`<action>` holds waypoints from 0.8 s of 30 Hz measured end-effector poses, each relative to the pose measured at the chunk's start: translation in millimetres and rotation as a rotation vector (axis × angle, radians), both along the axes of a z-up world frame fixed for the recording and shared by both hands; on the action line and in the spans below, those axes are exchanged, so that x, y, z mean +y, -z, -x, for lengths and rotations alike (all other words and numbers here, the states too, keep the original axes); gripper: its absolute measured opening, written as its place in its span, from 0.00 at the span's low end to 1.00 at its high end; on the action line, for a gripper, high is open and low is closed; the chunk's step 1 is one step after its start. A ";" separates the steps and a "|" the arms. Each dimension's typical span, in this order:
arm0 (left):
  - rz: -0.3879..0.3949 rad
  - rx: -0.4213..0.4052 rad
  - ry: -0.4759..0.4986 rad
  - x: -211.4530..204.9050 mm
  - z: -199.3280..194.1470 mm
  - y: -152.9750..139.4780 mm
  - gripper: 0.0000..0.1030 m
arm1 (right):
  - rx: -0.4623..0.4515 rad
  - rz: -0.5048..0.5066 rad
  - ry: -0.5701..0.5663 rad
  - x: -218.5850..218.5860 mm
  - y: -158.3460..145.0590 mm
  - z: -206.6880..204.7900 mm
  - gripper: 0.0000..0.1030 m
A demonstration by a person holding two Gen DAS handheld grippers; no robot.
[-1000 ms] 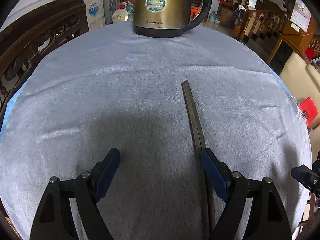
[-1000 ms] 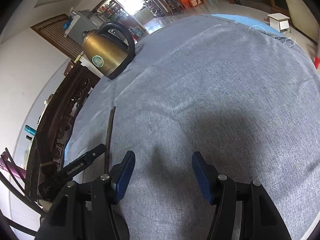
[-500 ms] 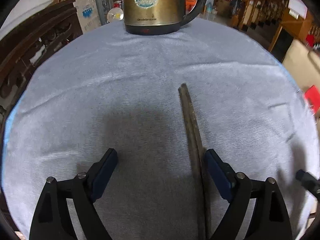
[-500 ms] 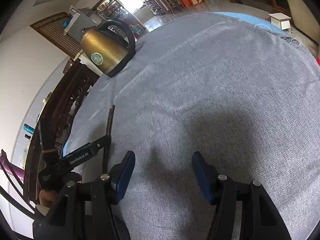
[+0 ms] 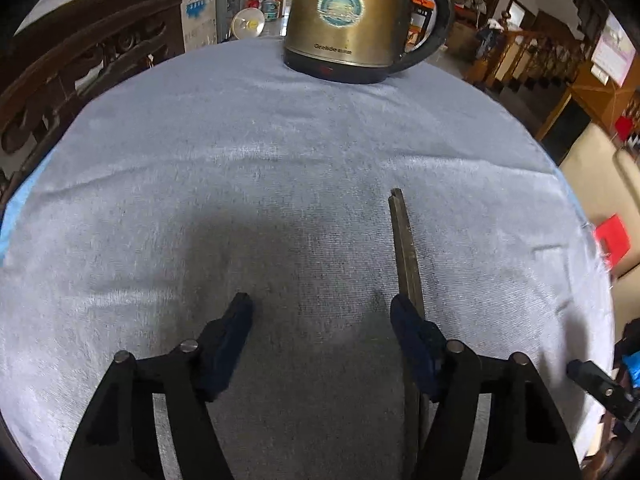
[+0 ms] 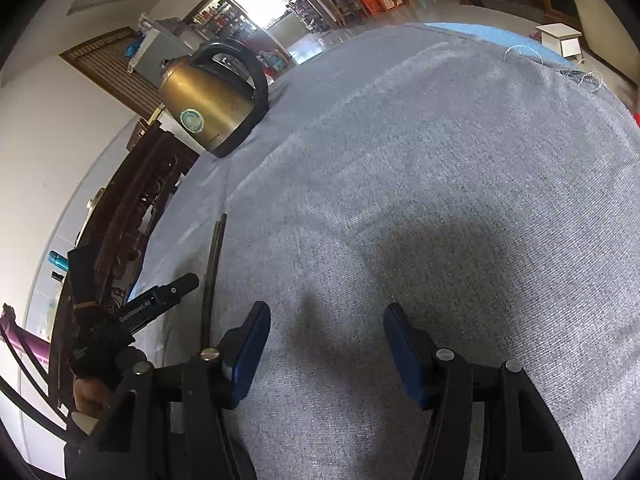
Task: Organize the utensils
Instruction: 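Close the left gripper on the dark chopstick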
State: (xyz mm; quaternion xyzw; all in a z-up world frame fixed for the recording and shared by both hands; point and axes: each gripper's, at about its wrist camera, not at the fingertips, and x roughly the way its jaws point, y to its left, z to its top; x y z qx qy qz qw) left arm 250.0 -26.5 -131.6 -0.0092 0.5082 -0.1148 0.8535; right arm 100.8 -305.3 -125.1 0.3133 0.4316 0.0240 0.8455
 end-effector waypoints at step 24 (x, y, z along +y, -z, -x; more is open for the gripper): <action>-0.122 -0.020 0.059 -40.0 -31.2 0.4 0.66 | -0.003 0.018 -0.007 0.8 -2.1 -1.4 0.60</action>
